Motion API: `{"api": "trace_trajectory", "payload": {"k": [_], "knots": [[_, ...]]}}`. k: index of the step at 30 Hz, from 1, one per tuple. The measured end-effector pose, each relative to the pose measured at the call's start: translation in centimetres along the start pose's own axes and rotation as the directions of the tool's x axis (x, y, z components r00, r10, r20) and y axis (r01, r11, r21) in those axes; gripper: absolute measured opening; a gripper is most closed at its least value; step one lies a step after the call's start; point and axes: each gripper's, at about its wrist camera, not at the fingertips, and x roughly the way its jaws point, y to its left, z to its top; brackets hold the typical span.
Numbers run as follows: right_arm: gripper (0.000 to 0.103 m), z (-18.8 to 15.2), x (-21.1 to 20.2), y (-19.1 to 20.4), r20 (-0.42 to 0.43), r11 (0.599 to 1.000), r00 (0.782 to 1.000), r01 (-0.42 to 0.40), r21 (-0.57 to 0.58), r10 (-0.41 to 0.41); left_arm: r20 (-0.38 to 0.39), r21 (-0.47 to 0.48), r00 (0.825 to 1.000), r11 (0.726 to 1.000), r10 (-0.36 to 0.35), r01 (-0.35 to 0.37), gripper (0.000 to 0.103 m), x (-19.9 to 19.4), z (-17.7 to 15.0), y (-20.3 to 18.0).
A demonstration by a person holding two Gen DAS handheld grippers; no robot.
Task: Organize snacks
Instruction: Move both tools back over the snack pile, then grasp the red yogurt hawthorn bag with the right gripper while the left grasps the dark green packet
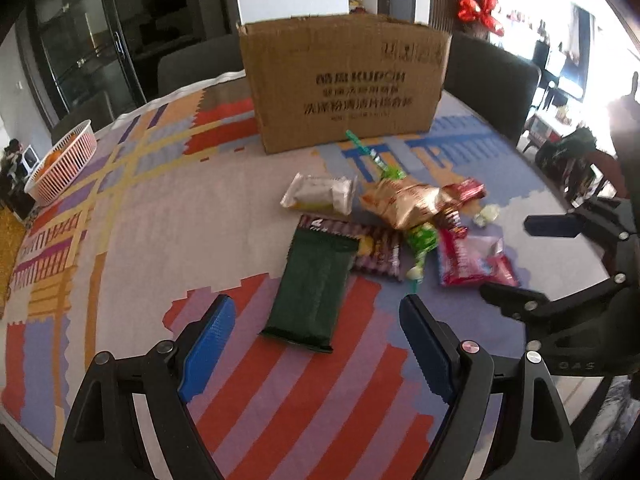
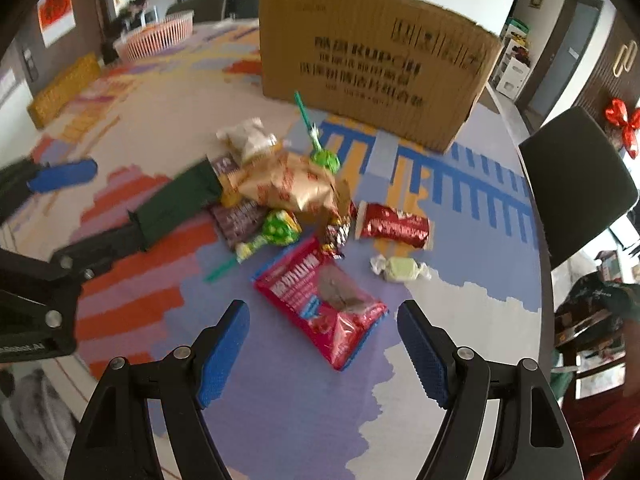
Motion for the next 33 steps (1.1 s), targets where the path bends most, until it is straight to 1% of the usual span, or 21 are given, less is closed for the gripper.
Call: {"api": "trace_trajectory", "payload": {"k": [6, 10, 12, 15, 19, 23, 25, 26, 27, 28, 30, 32, 33], "knots": [[0.077, 0.5, 1.5, 0.0, -0.035, 0.999, 0.999, 0.017, -0.034, -0.018, -0.051, 0.02, 0.999, 1.0, -0.001, 0.002, 0.084, 2.6, 0.4, 0.5], [0.077, 1.0, 2.5, 0.0, -0.051, 0.998, 0.998, 0.025, -0.059, -0.028, -0.084, 0.003, 0.996, 0.999, -0.041, 0.041, 0.084, 4.2, 0.7, 1.0], [0.077, 1.2, 3.0, 0.0, -0.062, 0.997, 0.998, 0.018, -0.076, -0.023, -0.089, -0.001, 0.995, 0.998, -0.056, 0.056, 0.084, 4.6, 1.0, 1.1], [0.077, 1.3, 3.6, 0.0, -0.077, 0.995, 0.997, 0.01, -0.098, -0.018, -0.081, 0.002, 0.995, 0.998, -0.056, 0.056, 0.084, 5.1, 1.3, 1.0], [0.077, 1.6, 4.0, -0.3, -0.075, 0.996, 0.997, -0.009, -0.087, 0.002, -0.082, 0.007, 0.995, 0.999, -0.052, 0.052, 0.08, 5.8, 1.8, 1.0], [0.076, 1.8, 4.3, -1.0, -0.07, 0.999, 0.997, -0.033, -0.043, 0.03, -0.094, 0.002, 0.994, 0.998, -0.061, 0.062, 0.076, 6.4, 1.9, 1.0], [0.072, 1.8, 4.3, -1.2, -0.055, 0.999, 0.998, -0.03, -0.033, 0.028, -0.1, -0.014, 0.992, 0.997, -0.076, 0.075, 0.072, 6.6, 1.8, 1.2], [0.066, 1.8, 4.4, -1.2, -0.052, 0.999, 0.998, -0.032, -0.03, 0.03, -0.106, -0.021, 0.991, 0.996, -0.083, 0.082, 0.069, 6.7, 1.7, 1.2], [0.062, 1.8, 4.5, -1.2, -0.055, 0.999, 0.998, -0.039, -0.026, 0.038, -0.111, -0.029, 0.99, 0.996, -0.092, 0.089, 0.066, 6.8, 1.6, 1.2], [0.061, 1.8, 4.5, -1.3, -0.054, 0.999, 0.997, -0.049, -0.014, 0.048, -0.117, -0.037, 0.988, 0.995, -0.099, 0.095, 0.065, 6.9, 1.5, 1.2], [0.057, 1.8, 4.6, -1.4, -0.054, 0.998, 0.997, -0.058, 0.001, 0.058, -0.11, -0.03, 0.99, 0.996, -0.087, 0.084, 0.061, 6.8, 1.5, 1.1], [0.054, 1.7, 4.4, -1.3, -0.048, 0.998, 0.997, -0.056, 0.012, 0.057, -0.109, -0.025, 0.991, 0.997, -0.077, 0.074, 0.05, 6.7, 1.4, 1.1], [0.051, 1.7, 4.4, -1.3, -0.044, 0.998, 0.998, -0.054, 0.013, 0.055, -0.111, -0.025, 0.991, 0.997, -0.08, 0.078, 0.048, 6.6, 1.3, 1.2]]}}
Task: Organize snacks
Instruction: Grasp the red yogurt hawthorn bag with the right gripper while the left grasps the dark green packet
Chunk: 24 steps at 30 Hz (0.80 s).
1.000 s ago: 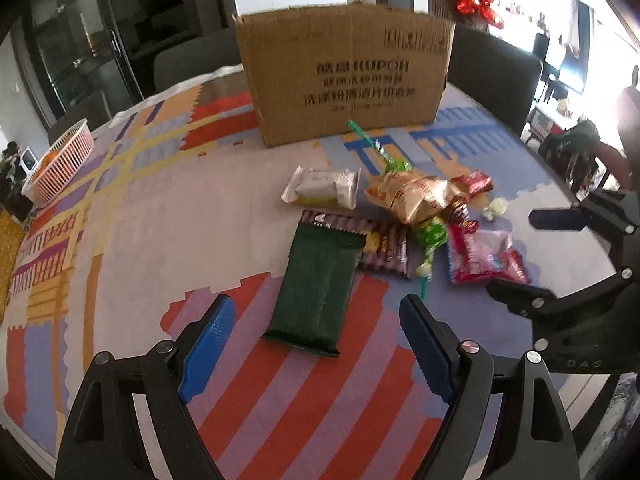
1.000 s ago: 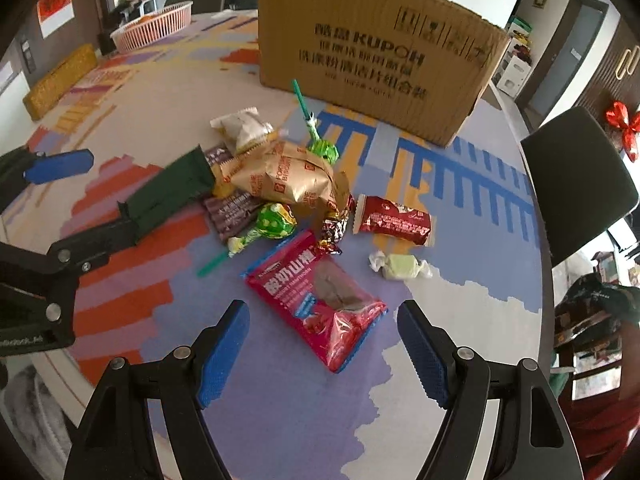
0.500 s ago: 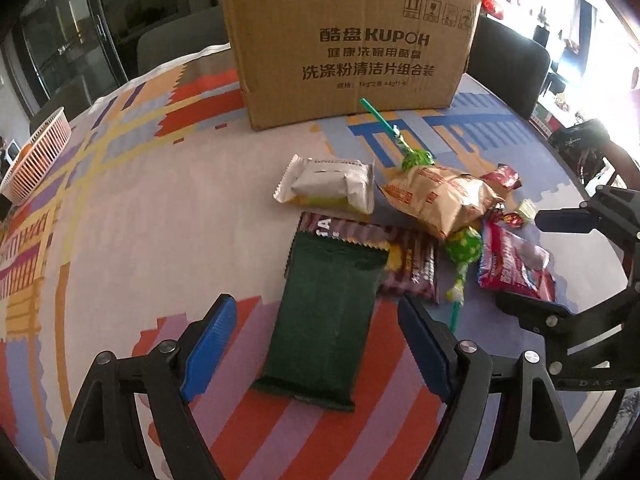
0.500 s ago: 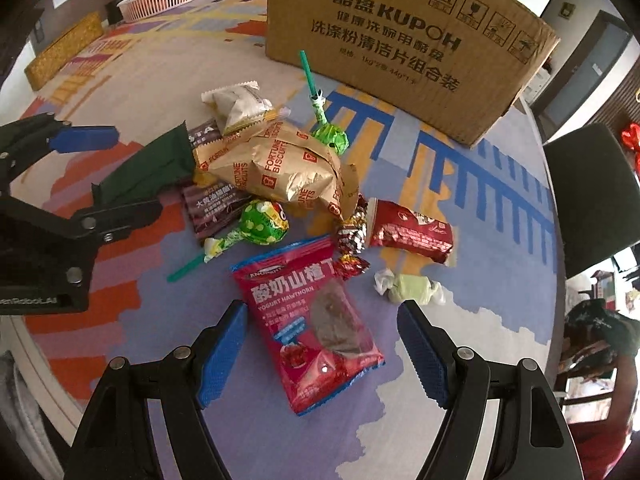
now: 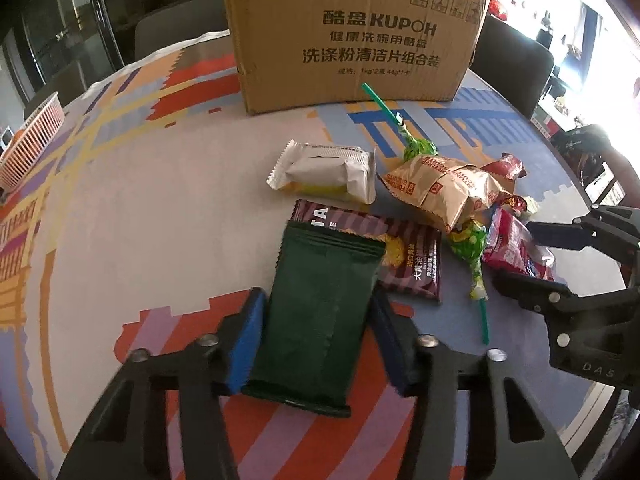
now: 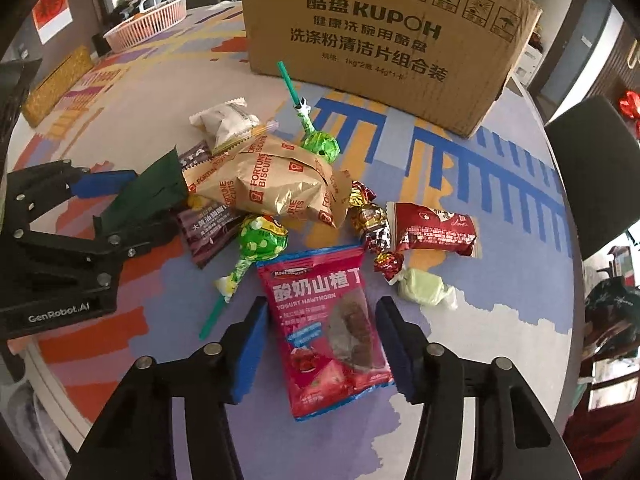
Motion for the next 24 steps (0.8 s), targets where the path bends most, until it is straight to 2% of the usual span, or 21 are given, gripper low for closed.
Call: {"api": "trace_trajectory", "payload": {"k": [5, 15, 21, 24], "knots": [[0.044, -0.4, -0.4, 0.2, 0.021, 1.0, 1.0, 0.005, 0.017, -0.006, -0.001, -0.016, 1.0, 1.0, -0.006, 0.006, 0.045, -0.6, -0.3, -0.1], [0.043, -2.2, -2.0, -0.3, 0.053, 0.995, 0.998, -0.043, 0.09, 0.039, 0.073, -0.005, 0.997, 1.0, 0.002, -0.001, 0.044, -4.0, -0.9, -1.8], [0.043, -2.4, -4.3, -0.7, 0.124, 0.992, 0.992, -0.043, 0.117, 0.028, 0.124, -0.018, 0.992, 0.999, -0.029, 0.031, 0.044, -6.4, -0.4, -2.5], [0.043, -2.1, -5.7, -1.0, 0.172, 0.991, 0.985, -0.034, 0.131, 0.011, 0.159, -0.017, 0.987, 1.0, -0.021, 0.024, 0.044, -7.6, 0.1, -2.7]]}}
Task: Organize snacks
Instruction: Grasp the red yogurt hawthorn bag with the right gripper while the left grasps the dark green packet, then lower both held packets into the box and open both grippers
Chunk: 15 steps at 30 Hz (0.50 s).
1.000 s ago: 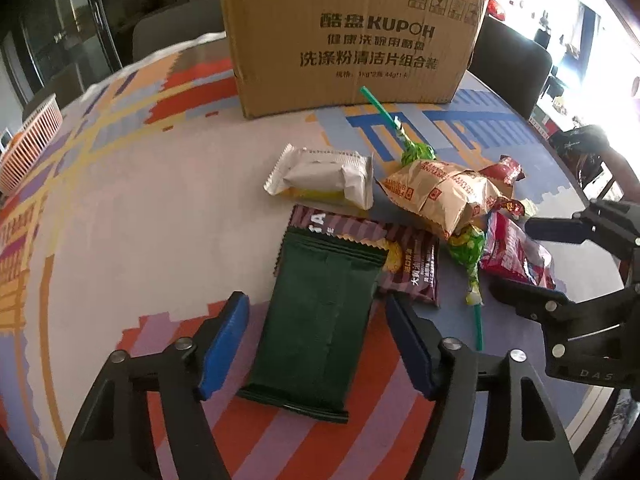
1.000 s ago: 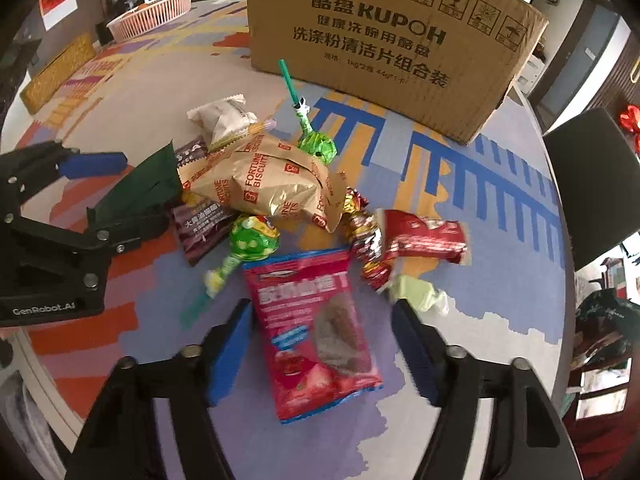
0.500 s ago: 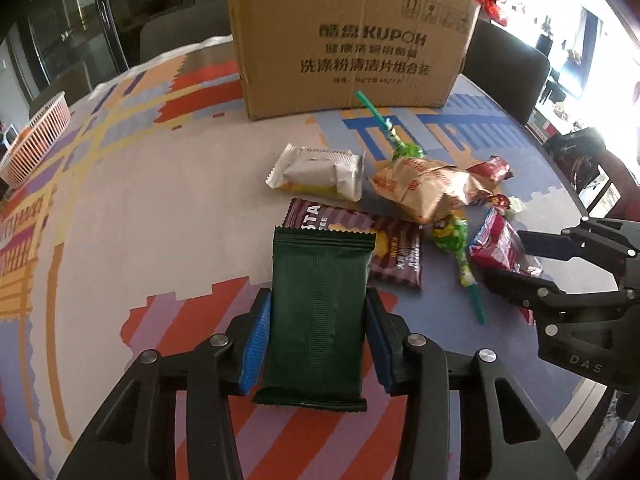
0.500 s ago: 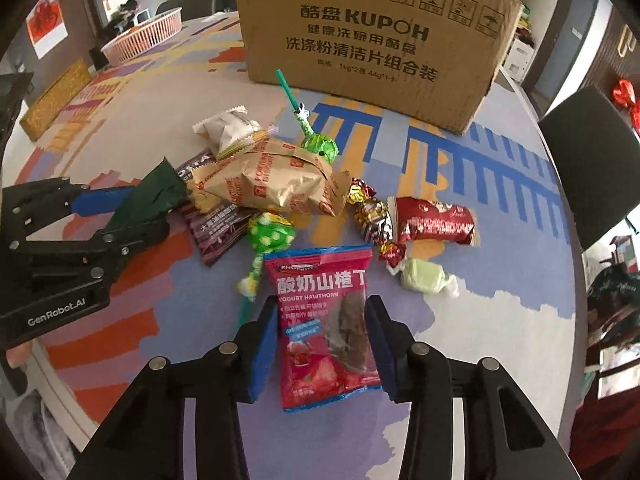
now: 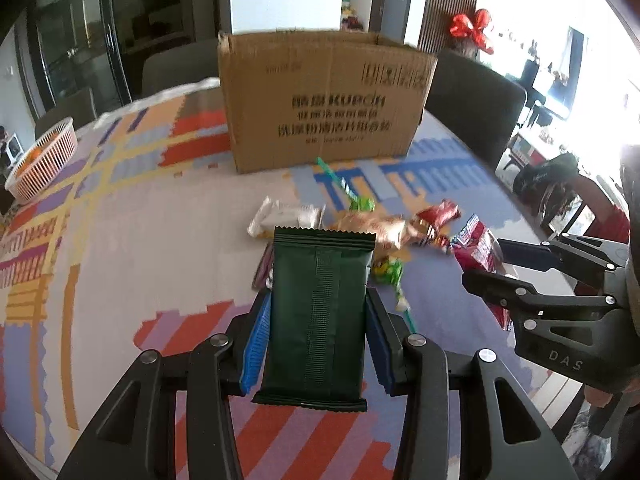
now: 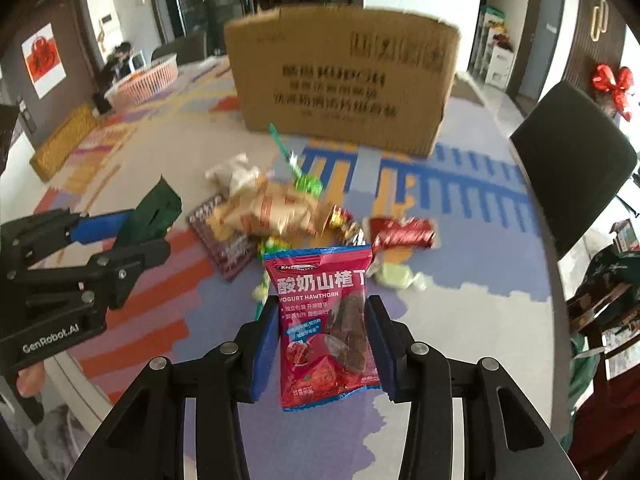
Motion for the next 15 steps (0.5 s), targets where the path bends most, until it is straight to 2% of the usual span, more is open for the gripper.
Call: {"api": "trace_trajectory", "payload": {"k": [6, 15], "knots": [[0.043, 1.5, -2.4, -0.5, 0.092, 1.0, 0.996, 0.007, 0.03, -0.009, 0.078, 0.003, 0.997, 1.0, 0.005, -0.005, 0.044, -2.1, 2.1, -0.4], [0.043, 4.7, -6.2, -1.0, 0.228, 0.998, 0.973, 0.012, 0.056, -0.025, 0.18, 0.005, 0.983, 1.0, 0.015, -0.016, 0.044, -4.6, 5.8, -0.3]]}}
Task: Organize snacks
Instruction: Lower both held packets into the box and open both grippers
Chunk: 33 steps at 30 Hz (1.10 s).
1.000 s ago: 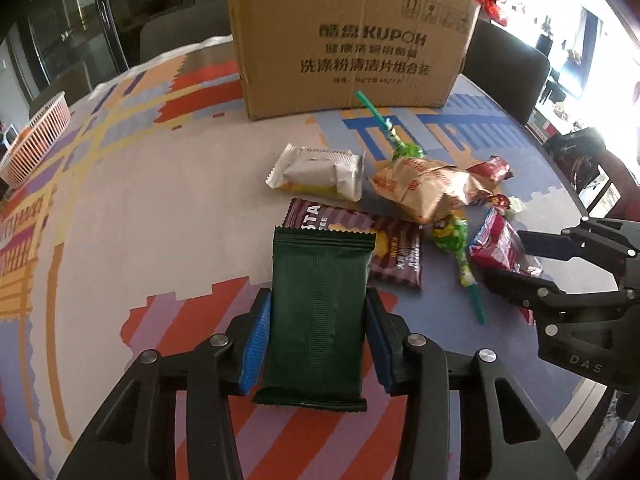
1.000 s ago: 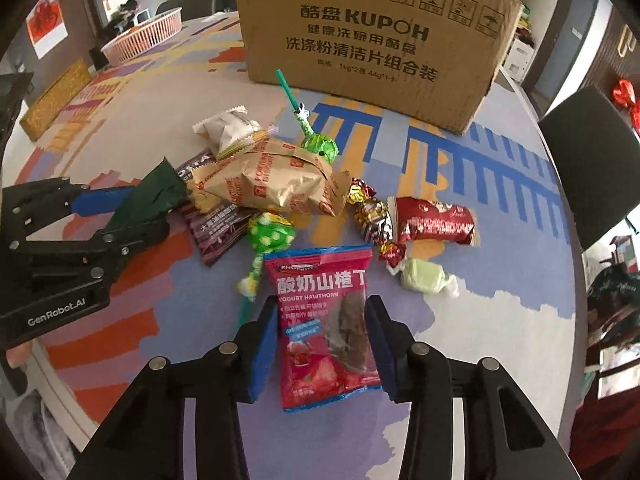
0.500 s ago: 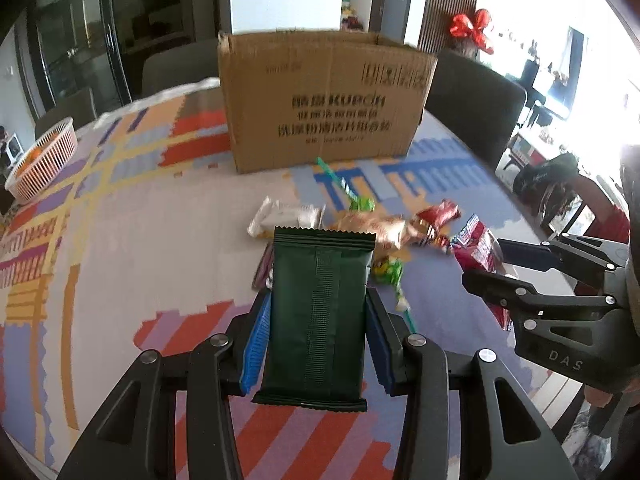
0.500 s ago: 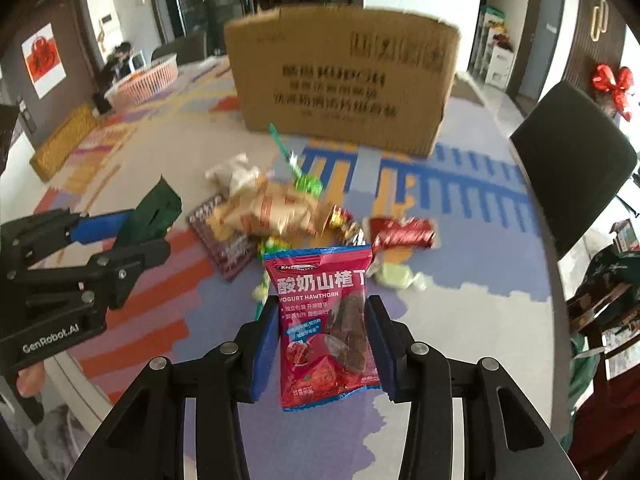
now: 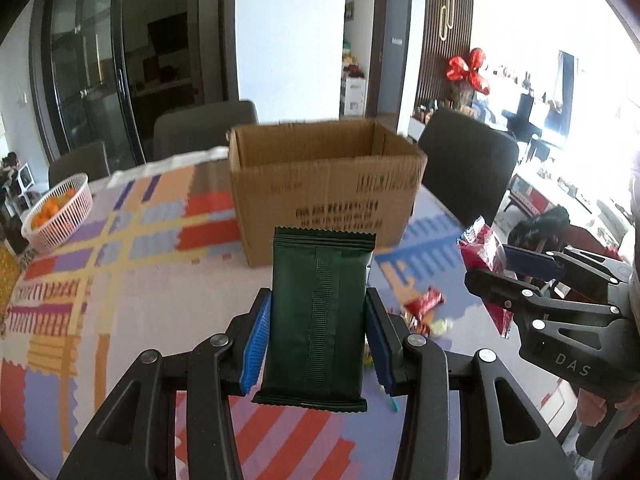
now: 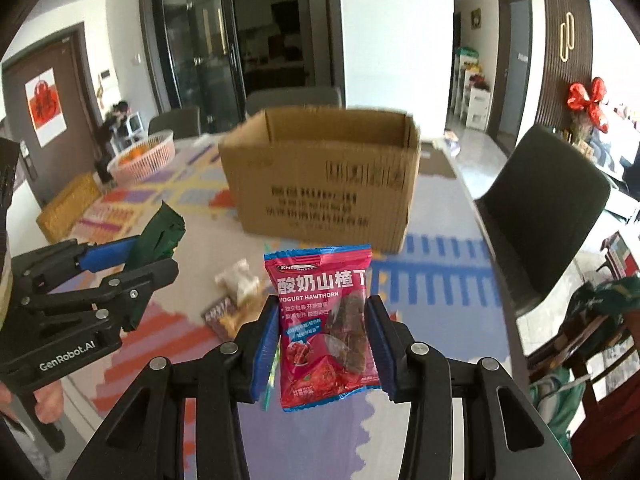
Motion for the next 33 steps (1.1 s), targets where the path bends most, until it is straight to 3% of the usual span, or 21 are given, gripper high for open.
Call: {"api": "trace_trajectory", "payload": {"k": [7, 14, 23, 33], "knots": [[0.043, 3.5, -1.8, -0.1, 0.097, 1.0, 0.995, 0.0, 0.008, -0.001, 0.039, -0.007, 0.999, 0.999, -0.033, 0.033, 0.044, -0.7, 3.6, 0.5], [0.043, 6.4, -2.2, 0.2, 0.146, 1.0, 0.989, 0.0, -0.013, 0.002, 0.067, 0.02, 0.998, 1.0, -0.02, 0.019, 0.044, -0.5, 6.5, 1.1], [0.043, 9.6, -0.4, -0.5, 0.124, 1.0, 0.992, -0.024, -0.004, 0.024, 0.06, 0.056, 0.998, 0.998, -0.002, -0.001, 0.044, 0.8, 10.0, 1.8], [0.043, 13.9, 3.3, -2.5, 0.065, 1.0, 0.998, -0.001, 0.015, 0.0, -0.001, 0.091, 1.0, 0.996, 0.001, 0.0, 0.044, 4.6, 13.9, 2.1]]}}
